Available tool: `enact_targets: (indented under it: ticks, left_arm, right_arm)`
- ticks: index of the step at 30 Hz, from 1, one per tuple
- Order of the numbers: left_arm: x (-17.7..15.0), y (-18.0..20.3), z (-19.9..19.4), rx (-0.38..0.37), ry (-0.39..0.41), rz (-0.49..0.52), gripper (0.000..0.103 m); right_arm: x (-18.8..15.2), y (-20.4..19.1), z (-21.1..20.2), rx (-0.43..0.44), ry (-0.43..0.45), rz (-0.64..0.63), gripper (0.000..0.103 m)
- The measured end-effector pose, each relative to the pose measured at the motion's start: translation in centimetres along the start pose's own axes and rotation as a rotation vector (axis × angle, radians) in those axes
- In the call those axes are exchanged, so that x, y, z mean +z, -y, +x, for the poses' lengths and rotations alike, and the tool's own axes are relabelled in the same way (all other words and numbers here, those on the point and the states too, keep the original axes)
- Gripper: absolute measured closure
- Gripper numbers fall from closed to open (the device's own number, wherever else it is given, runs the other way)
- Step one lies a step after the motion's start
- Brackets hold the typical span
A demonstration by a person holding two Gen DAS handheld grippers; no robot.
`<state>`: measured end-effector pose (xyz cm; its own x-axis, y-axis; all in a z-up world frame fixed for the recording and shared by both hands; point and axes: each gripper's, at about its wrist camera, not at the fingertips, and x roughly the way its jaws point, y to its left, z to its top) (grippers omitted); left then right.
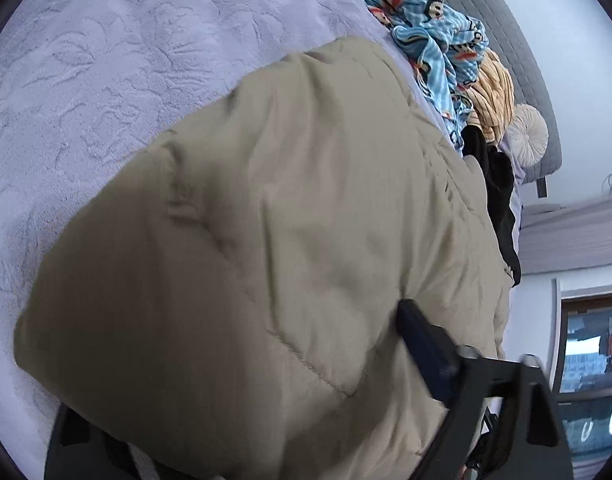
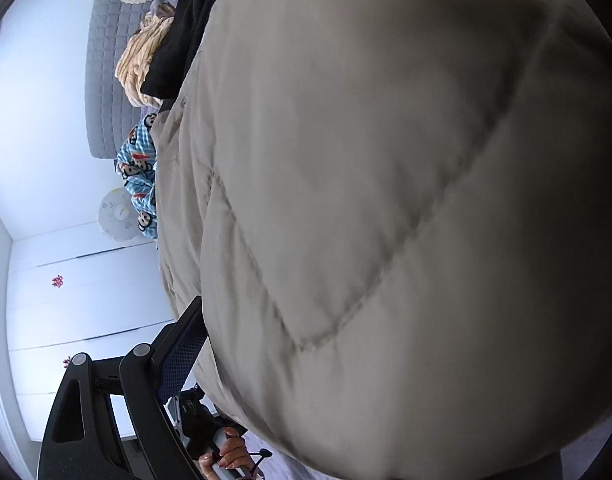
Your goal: Fold large clothes
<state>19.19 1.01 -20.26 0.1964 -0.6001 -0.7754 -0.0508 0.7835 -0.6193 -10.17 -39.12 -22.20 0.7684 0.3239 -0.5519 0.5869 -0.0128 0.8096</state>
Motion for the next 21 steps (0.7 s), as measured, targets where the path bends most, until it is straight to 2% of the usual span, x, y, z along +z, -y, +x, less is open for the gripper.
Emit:
enact_targets:
  ticks: [1, 2, 3, 4, 7, 9, 11, 16, 21]
  left_arm:
    - [0.2, 0.2, -0.1, -0.032, -0.001, 0.010, 0.061]
    - [0.1, 0.4, -0.5, -0.074, 0.005, 0.019, 0.078]
    - [0.1, 0.9, -1.1, -0.070, 0.022, 0.050, 0.080]
    - [0.0, 1.9, -1.7, -0.052, 0.044, 0.109, 0.084]
    - [-1.4, 5.2, -3.7, 0.028, 0.107, 0.322, 0.086]
    - [-2.2, 6.6, -5.3, 0.038, 0.131, 0.422, 0.087]
    - [-3.0, 7.3, -6.6, 0.031, 0.135, 0.480, 0.087]
    - [-4.6, 7.1, -9.5, 0.005, 0.082, 0.530, 0.087]
    - [-8.6, 3.9, -13.3, -0.002, 0.014, 0.560, 0.087]
  right_arm:
    - [0.0, 0.1, -0.1, 0.008, 0.002, 0.017, 0.015]
    - [0.1, 0.3, -0.3, 0.013, 0.005, 0.032, 0.020]
    - [0.0, 0.5, -0.5, 0.016, 0.010, 0.051, 0.041]
    - [0.0, 0.6, -0.6, 0.027, 0.008, 0.064, 0.055]
    - [-0.4, 0.3, -1.3, 0.053, 0.023, 0.064, 0.074]
    - [-0.9, -0.3, -2.1, 0.060, 0.034, 0.033, 0.079]
    - [-1.6, -0.7, -3.2, 0.076, 0.044, 0.010, 0.081]
    - [-4.4, -0.7, -6.1, 0.055, 0.055, -0.025, 0.081]
    - [-9.1, 1.2, -9.2, 0.018, 0.062, -0.005, 0.081]
